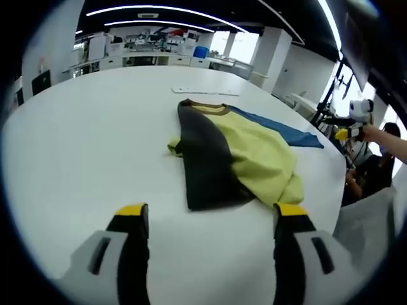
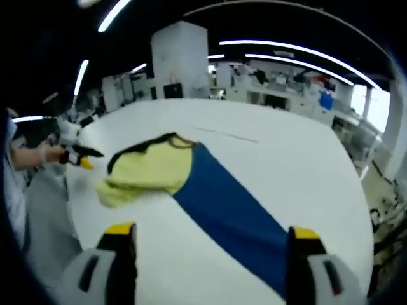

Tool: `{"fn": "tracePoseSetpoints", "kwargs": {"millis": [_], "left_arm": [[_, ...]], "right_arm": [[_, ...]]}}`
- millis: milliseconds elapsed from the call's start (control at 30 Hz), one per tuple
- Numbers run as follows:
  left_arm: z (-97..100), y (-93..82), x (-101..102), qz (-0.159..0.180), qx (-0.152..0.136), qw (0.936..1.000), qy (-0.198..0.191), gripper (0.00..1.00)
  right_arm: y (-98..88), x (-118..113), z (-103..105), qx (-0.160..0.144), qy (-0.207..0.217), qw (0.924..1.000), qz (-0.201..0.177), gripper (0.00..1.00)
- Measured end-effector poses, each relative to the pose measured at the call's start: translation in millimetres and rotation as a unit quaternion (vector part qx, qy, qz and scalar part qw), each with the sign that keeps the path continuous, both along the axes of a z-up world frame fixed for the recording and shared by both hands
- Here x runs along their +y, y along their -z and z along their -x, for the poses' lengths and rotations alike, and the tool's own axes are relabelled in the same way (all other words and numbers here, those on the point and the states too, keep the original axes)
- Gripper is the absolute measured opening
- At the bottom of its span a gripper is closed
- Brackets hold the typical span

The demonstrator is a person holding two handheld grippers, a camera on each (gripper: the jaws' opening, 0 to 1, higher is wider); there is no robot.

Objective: Fold the garment on the visible template until the final outline fits inside the template.

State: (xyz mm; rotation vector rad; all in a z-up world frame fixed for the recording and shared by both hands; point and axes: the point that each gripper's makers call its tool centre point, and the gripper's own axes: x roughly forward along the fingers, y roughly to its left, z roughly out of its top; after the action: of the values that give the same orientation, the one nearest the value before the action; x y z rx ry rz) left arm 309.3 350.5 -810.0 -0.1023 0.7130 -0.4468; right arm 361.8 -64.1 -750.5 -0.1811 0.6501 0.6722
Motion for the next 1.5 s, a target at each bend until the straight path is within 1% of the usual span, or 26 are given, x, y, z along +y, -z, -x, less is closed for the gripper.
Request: {"fn": "tracePoseSetpoints", "kwargs": {"millis": [100, 133, 200, 233, 267, 300, 367, 400, 433, 467, 500, 533, 567, 600, 633, 700, 733, 767, 833, 900, 967, 1033, 1167, 1300, 1400, 1500], "left_arm": [[-1.6, 0.7, -3, -0.023, -0.014, 0.9995, 0.014, 0.72], [-2.0, 0.4, -5, -0.028, -0.019, 0.9993, 0.019, 0.69], [-4.2, 0.8, -8, -0.057, -0.034, 0.9971, 0.037, 0.64], [-5.9, 2.1, -9, -0.078, -0.045, 0.9947, 0.05, 0.62], [-6.8, 3.0, -10, -0.09, -0.051, 0.9931, 0.057, 0.6], [-8.3, 6.5, -11, -0.113, -0.057, 0.9892, 0.074, 0.58], [-9.9, 8.7, -14, -0.145, -0.071, 0.9821, 0.096, 0.54], [-11.4, 9.3, -17, -0.165, -0.082, 0.9767, 0.109, 0.51], [-11.9, 9.0, -19, -0.178, -0.089, 0.9728, 0.118, 0.48], [-12.9, 8.9, -22, -0.197, -0.098, 0.9669, 0.129, 0.47], [-14.0, 10.6, -21, -0.207, -0.099, 0.9644, 0.132, 0.45], [-17.5, 13.8, -18, -0.231, -0.108, 0.9563, 0.143, 0.45], [-18.7, 14.0, -20, -0.235, -0.113, 0.9544, 0.145, 0.45], [-18.8, 15.3, -24, -0.228, -0.113, 0.9561, 0.146, 0.45], [-19.3, 14.7, -27, -0.229, -0.113, 0.9556, 0.147, 0.44], [-20.1, 16.1, -29, -0.26, -0.118, 0.9425, 0.174, 0.42], [-20.7, 16.3, -29, -0.268, -0.121, 0.9386, 0.18, 0.41], [-20.7, 18.2, -30, -0.271, -0.122, 0.9362, 0.187, 0.4], [-21.8, 18.0, -29, -0.265, -0.12, 0.9387, 0.185, 0.38], [-22.9, 18.5, -29, -0.271, -0.12, 0.9363, 0.189, 0.35], [-25.1, 22.2, -28, -0.27, -0.115, 0.9361, 0.193, 0.33], [-23.2, 24.8, -29, -0.245, -0.097, 0.9471, 0.184, 0.33], [-25.9, 24.2, -26, -0.252, -0.098, 0.9448, 0.185, 0.27], [-25.7, 24.4, -24, -0.258, -0.094, 0.9421, 0.192, 0.16], [-24.7, 20.7, -23, -0.255, -0.095, 0.9428, 0.193, 0.08], [-26.0, 12.7, -22, -0.25, -0.1, 0.9442, 0.19, 0.04]], "right_arm": [[-2.0, 12, 1, -0.003, -0.011, 0.9999, 0.0, 0.99], [-1.0, 14, 0, -0.002, -0.012, 0.9999, 0.0, 0.99], [0.1, 19, 2, -0.002, -0.014, 0.9999, -0.005, 0.99], [0.0, 22, 2, -0.002, -0.015, 0.9998, -0.008, 0.99], [0.2, 25, 3, 0.0, -0.016, 0.9998, -0.014, 0.99], [0.5, 27, 4, 0.001, -0.016, 0.9997, -0.017, 0.99], [1.3, 31, 7, 0.001, -0.02, 0.9996, -0.019, 0.99], [2.5, 31, 9, 0.004, -0.02, 0.9996, -0.017, 0.99], [3.1, 31, 10, 0.005, -0.021, 0.9996, -0.017, 0.99], [3.8, 31, 11, 0.006, -0.021, 0.9996, -0.019, 0.98], [3.9, 30, 12, 0.008, -0.021, 0.9995, -0.021, 0.97], [3.2, 29, 13, 0.008, -0.017, 0.9995, -0.026, 0.97], [2.8, 29, 14, 0.008, -0.015, 0.9994, -0.028, 0.97], [2.2, 27, 14, 0.007, -0.013, 0.9994, -0.031, 0.97], [1.3, 27, 14, 0.007, -0.011, 0.9994, -0.034, 0.97], [-1.5, 28, 18, 0.007, -0.011, 0.9992, -0.039, 0.97], [-2.4, 29, 19, 0.006, -0.012, 0.9991, -0.04, 0.97], [-3.8, 29, 21, 0.006, -0.014, 0.9991, -0.04, 0.96], [-7.4, 33, 25, 0.004, -0.019, 0.9987, -0.046, 0.96], [-10.4, 37, 29, 0.004, -0.027, 0.998, -0.058, 0.96], [-11.4, 42, 33, 0.006, -0.033, 0.9973, -0.066, 0.97], [-11.6, 48, 39, 0.006, -0.038, 0.997, -0.067, 0.97], [-10.2, 60, 49, 0.008, -0.045, 0.9968, -0.065, 0.96], [-8.9, 63, 53, 0.01, -0.046, 0.9968, -0.065, 0.95], [-8.6, 63, 53, 0.012, -0.044, 0.9965, -0.07, 0.94], [-7.9, 64, 54, 0.013, -0.043, 0.9964, -0.072, 0.94]]}}
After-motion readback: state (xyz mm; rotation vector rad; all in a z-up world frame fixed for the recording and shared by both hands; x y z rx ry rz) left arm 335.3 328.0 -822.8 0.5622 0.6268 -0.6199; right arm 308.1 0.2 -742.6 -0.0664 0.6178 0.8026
